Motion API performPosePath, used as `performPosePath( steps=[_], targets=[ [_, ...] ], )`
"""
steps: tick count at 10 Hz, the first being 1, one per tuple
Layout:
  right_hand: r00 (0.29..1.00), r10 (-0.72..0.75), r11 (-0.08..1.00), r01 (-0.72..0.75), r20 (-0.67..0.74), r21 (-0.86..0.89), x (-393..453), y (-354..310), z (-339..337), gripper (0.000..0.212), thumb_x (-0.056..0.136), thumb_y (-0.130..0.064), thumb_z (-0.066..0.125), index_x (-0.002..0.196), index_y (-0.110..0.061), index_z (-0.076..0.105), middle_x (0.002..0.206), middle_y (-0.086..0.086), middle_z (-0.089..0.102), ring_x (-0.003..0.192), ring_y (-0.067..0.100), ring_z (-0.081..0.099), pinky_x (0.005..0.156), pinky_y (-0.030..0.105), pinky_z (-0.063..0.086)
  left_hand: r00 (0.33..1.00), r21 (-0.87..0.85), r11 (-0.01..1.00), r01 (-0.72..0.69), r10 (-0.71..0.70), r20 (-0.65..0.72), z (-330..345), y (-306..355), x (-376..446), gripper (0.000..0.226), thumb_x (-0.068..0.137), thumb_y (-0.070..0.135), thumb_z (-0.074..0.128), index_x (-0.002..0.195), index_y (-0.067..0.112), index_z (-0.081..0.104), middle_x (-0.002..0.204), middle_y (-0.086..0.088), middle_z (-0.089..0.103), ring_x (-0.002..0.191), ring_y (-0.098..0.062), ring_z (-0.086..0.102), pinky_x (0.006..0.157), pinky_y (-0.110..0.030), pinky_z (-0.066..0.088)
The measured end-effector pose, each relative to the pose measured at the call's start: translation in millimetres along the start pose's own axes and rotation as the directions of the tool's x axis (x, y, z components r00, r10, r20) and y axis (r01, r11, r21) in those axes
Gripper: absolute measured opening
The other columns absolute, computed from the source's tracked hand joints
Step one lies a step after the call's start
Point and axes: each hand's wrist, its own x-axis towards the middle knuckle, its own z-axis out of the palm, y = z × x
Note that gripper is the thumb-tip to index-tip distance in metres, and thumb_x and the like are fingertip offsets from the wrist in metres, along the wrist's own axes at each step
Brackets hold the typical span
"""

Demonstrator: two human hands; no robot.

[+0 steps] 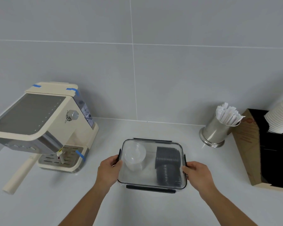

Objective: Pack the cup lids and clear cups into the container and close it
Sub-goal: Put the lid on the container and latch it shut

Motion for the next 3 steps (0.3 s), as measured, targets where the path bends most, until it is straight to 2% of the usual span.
performPosePath(
  steps=[1, 2, 3],
  targets=[
    [1.000, 0.003, 1.000, -0.003, 0.008, 0.003, -3, -2, -1, 0.010, 0.083, -0.015, 0.068, 0.083, -0.021, 0.076, 0.077, -0.003, 0.077, 0.077, 0.020, 0.070, 0.083, 0.042, 0.059, 0.999, 0.026, 0.999, -0.043, 0.043, -0.002, -1, 2, -3, 0.022, 0.092, 0.018, 0.061, 0.084, 0.037, 0.069, 0.089, 0.010, 0.074, 0.085, -0.016, 0.068, 0.076, -0.027, 0.055],
    [0.998, 0.027, 0.999, -0.029, 0.057, 0.035, -9, -1, -6, 0.015, 0.078, -0.014, 0.066, 0.076, -0.022, 0.079, 0.077, 0.000, 0.077, 0.080, 0.027, 0.071, 0.086, 0.046, 0.057, 0.997, 0.150, 0.986, -0.077, 0.075, 0.018, -2, 3, -7, 0.020, 0.093, 0.026, 0.056, 0.079, 0.029, 0.070, 0.079, 0.006, 0.072, 0.080, -0.021, 0.065, 0.071, -0.027, 0.050],
    [0.996, 0.016, 0.997, -0.023, 0.085, 0.078, -14, -3, -13, 0.016, 0.073, -0.016, 0.066, 0.083, -0.007, 0.075, 0.071, 0.006, 0.068, 0.068, 0.023, 0.056, 0.083, 0.049, 0.057, 0.997, 0.207, 0.976, -0.073, 0.079, -0.018, -5, 7, -9, 0.026, 0.095, 0.032, 0.054, 0.114, 0.023, 0.069, 0.113, 0.004, 0.070, 0.107, -0.021, 0.063, 0.092, -0.032, 0.048]
  ],
)
